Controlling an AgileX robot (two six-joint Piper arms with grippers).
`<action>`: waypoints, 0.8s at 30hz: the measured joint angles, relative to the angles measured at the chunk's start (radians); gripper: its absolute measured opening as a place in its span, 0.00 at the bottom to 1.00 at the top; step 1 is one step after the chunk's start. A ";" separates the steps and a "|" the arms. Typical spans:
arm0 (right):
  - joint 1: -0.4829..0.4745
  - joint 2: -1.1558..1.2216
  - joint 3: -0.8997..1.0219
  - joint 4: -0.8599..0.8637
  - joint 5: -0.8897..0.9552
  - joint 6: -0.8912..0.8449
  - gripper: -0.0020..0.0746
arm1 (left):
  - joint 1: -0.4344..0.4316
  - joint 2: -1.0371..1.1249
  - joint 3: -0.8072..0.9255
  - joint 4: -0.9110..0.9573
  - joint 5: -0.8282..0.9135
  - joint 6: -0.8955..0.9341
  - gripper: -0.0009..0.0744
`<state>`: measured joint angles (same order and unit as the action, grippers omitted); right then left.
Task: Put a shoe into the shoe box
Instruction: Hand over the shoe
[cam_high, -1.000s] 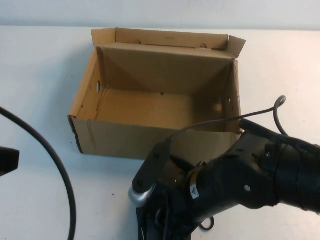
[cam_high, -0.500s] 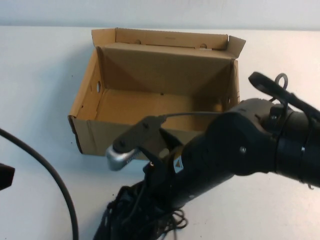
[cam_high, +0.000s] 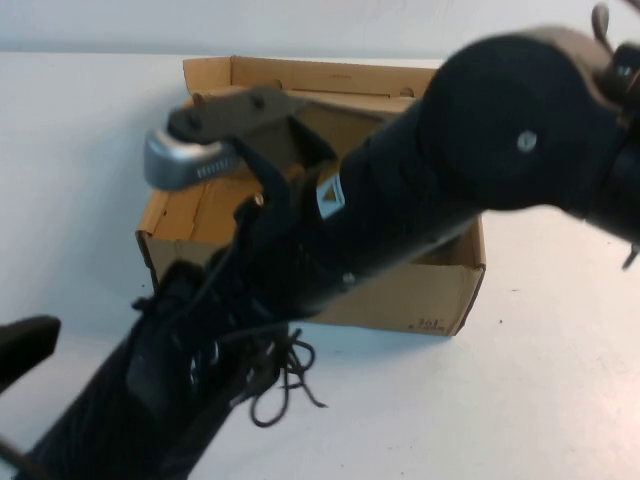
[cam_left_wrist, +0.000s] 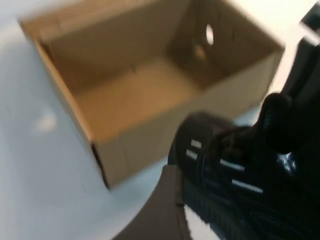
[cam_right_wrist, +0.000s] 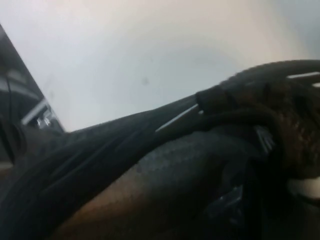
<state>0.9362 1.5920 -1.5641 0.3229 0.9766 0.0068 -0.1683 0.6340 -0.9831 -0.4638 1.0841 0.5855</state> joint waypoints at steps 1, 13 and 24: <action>0.000 0.007 -0.026 -0.014 0.010 0.014 0.04 | 0.000 -0.017 0.000 -0.010 -0.025 0.023 0.90; -0.065 0.154 -0.295 -0.092 0.106 0.089 0.04 | 0.000 -0.056 0.000 -0.105 -0.065 0.206 0.90; -0.091 0.237 -0.430 -0.035 0.112 0.091 0.04 | 0.000 -0.011 0.000 -0.158 -0.006 0.282 0.90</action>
<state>0.8457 1.8288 -1.9941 0.2884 1.0884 0.0980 -0.1683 0.6226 -0.9831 -0.6221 1.0782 0.8671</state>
